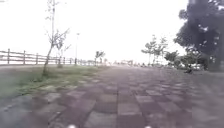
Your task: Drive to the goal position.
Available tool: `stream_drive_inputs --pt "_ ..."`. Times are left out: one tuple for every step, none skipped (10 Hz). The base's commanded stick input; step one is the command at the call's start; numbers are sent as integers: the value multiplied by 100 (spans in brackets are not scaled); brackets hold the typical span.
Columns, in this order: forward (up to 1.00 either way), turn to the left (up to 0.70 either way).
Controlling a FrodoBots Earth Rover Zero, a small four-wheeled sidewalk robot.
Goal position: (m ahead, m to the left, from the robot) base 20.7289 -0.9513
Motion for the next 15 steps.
stream_drive_inputs --pt "100 4" --pt "100 4" --pt "100 4" --pt "100 4" --pt "100 4" --pt "100 4" --pt "100 4" --pt "100 4" --pt "100 4" --pt "100 4" --pt "100 4" --pt "100 -1" --pt "100 -28" --pt "100 -36" --pt "100 -36"
